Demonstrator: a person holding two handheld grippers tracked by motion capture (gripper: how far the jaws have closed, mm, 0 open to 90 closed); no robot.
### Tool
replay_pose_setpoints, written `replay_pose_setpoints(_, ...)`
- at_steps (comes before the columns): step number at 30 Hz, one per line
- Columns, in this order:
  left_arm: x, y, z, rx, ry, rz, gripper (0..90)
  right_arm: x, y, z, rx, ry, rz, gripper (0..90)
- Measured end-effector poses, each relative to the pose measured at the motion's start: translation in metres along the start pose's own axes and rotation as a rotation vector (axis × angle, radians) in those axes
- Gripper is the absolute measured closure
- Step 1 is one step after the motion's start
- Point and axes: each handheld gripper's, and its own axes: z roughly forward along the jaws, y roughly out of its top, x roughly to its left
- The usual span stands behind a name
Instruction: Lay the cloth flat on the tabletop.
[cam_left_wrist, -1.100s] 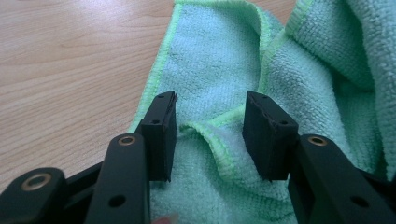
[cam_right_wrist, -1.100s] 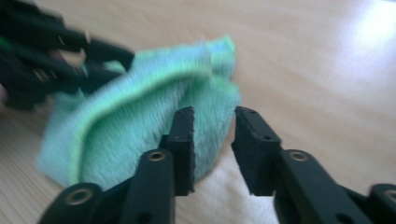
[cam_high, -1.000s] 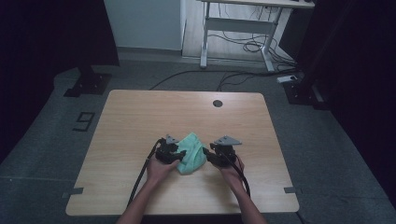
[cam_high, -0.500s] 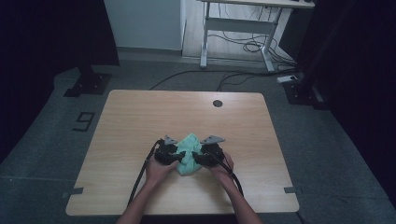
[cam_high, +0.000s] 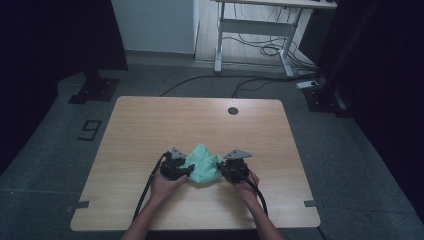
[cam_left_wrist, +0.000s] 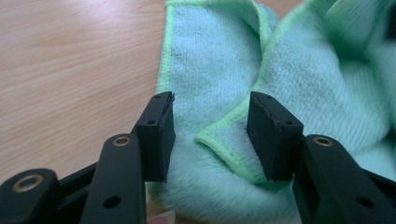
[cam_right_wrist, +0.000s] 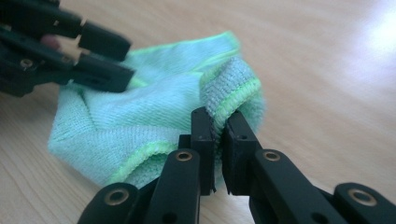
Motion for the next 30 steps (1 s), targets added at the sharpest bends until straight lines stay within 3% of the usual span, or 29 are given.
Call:
replay_pose_setpoints(2, 0.002, -0.004, -0.002, -0.007, -0.003, -0.01, 51.9, -0.003, 0.001, -0.01, -0.041, -0.024, 0.003, 84.0)
replay_pose_setpoints(7, -0.002, -0.005, -0.003, 0.001, 0.01, 0.006, 51.9, -0.007, 0.0, -0.021, -0.069, -0.045, 0.0, 83.8)
replay_pose_setpoints(11, -0.006, -0.006, -0.005, 0.005, 0.021, 0.028, 51.7, -0.013, -0.012, -0.029, -0.053, -0.051, 0.032, 83.3)
replay_pose_setpoints(16, -0.005, -0.007, -0.006, 0.001, 0.013, 0.023, 51.5, -0.017, -0.047, -0.029, -0.001, -0.025, 0.076, 79.6)
replay_pose_setpoints(21, -0.002, -0.007, -0.012, -0.027, 0.018, 0.032, 49.3, -0.018, -0.053, -0.033, -0.015, -0.01, 0.092, 79.2)
replay_pose_setpoints(25, 0.007, -0.002, -0.023, -0.075, 0.038, 0.004, 50.3, -0.015, -0.053, -0.034, -0.007, -0.016, 0.065, 76.6)
replay_pose_setpoints(30, 0.016, 0.0, -0.022, -0.063, 0.072, -0.003, 53.3, -0.01, -0.053, -0.037, 0.003, -0.059, 0.036, 67.7)
